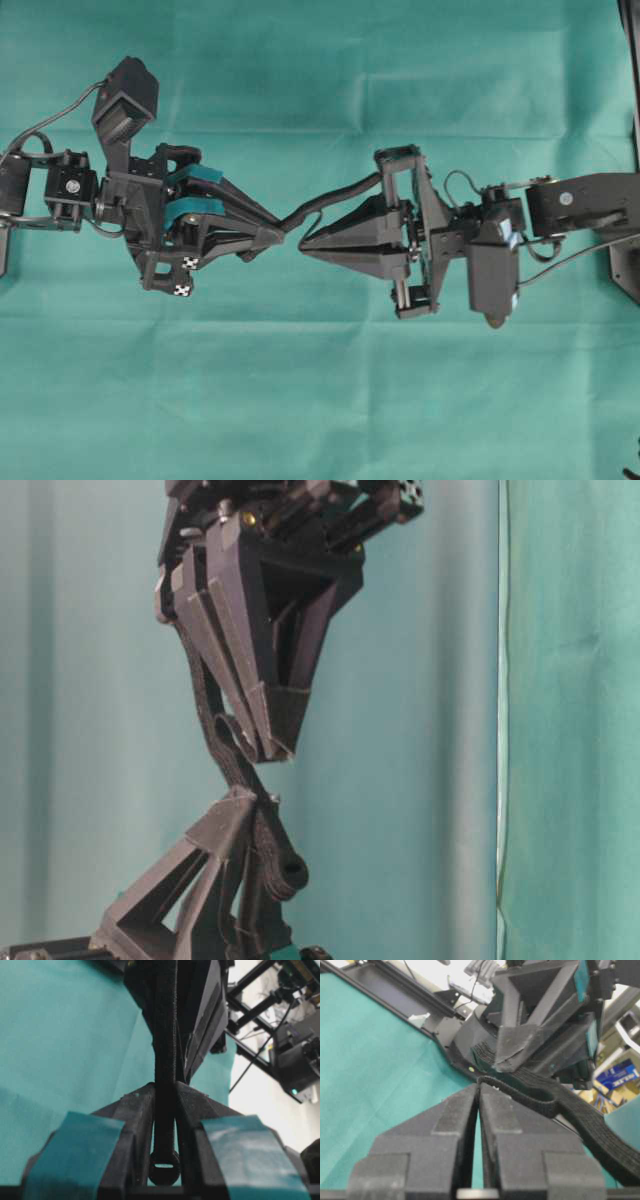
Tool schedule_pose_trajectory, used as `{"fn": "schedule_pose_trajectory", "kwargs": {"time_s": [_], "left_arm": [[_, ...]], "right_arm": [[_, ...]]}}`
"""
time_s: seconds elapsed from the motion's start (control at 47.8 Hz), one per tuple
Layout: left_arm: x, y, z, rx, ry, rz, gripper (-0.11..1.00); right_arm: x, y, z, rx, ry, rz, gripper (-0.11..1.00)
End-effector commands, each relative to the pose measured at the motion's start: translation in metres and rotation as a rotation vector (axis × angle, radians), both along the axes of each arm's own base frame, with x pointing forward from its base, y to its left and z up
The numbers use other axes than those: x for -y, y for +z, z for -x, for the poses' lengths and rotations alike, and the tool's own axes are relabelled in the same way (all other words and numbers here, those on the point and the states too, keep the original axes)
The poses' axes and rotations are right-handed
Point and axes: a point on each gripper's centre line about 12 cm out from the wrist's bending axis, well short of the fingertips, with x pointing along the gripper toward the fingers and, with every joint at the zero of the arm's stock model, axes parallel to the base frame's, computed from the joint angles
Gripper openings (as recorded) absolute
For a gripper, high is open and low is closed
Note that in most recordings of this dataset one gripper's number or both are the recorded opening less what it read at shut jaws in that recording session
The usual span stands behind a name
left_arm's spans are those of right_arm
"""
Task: Peel off the Velcro with your right arm.
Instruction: 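Pull the strap tip rightward with the right gripper, peeling it apart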
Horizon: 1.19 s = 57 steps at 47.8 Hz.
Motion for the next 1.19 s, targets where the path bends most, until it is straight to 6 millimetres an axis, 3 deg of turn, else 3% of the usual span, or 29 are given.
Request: {"fn": "schedule_pose_trajectory", "kwargs": {"time_s": [0.0, 0.544, 1.172], "left_arm": [[-0.004, 0.009, -0.001, 0.037, 0.013, 0.002, 0.1], [-0.008, 0.013, -0.001, 0.072, 0.024, 0.003, 0.1], [-0.012, 0.016, 0.002, 0.086, 0.035, 0.003, 0.1]], "right_arm": [[-0.008, 0.01, -0.006, 0.028, 0.024, 0.005, -0.1], [-0.024, -0.004, -0.023, -0.024, 0.059, 0.014, -0.1], [-0.041, -0.021, -0.01, -0.121, 0.098, 0.027, -0.1]]}}
